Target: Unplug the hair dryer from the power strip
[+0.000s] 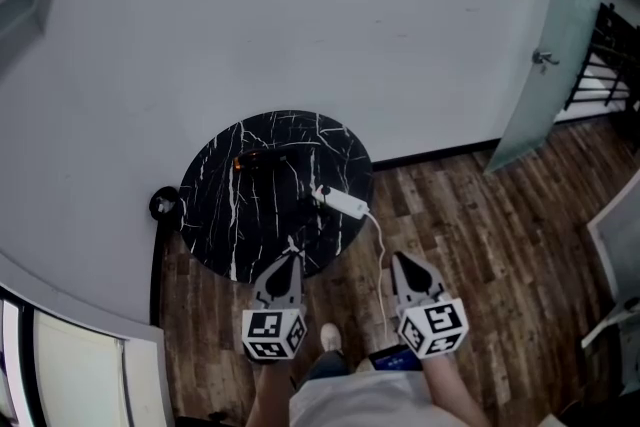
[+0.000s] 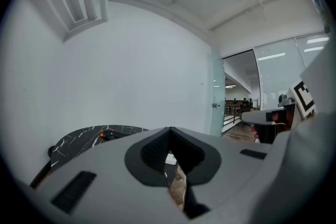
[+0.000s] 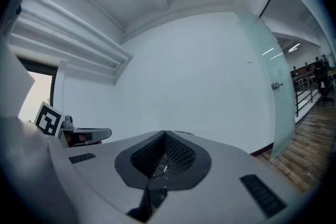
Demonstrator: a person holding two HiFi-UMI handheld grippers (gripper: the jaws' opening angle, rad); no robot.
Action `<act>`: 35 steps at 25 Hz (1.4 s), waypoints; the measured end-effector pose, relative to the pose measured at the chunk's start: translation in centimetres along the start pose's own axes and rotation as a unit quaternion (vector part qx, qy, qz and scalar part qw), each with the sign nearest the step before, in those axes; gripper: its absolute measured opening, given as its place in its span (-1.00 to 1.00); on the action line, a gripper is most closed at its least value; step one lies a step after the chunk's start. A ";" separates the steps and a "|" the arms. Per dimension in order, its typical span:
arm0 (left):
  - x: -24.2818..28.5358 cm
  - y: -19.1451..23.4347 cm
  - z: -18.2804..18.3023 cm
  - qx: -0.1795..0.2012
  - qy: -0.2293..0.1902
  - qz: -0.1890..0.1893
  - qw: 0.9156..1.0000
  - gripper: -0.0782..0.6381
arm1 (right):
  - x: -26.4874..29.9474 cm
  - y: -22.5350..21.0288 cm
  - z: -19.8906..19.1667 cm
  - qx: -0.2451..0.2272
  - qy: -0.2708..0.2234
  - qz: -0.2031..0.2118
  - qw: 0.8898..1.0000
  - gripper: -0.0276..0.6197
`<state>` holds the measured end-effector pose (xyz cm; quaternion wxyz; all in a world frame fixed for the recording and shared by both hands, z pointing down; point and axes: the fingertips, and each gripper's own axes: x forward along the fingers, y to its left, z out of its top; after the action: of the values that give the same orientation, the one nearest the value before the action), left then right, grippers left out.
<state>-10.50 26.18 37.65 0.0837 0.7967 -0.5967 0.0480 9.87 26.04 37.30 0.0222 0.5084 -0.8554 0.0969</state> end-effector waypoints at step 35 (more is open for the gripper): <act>26.4 11.2 -1.4 -0.005 0.035 -0.136 0.990 -0.78 | 24.5 -7.9 -2.4 0.017 0.096 -0.085 0.992 -0.92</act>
<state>-13.69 -1.53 44.54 0.1138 0.8678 -0.4798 0.0610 4.84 1.63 44.13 0.1042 0.5678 -0.8012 0.1575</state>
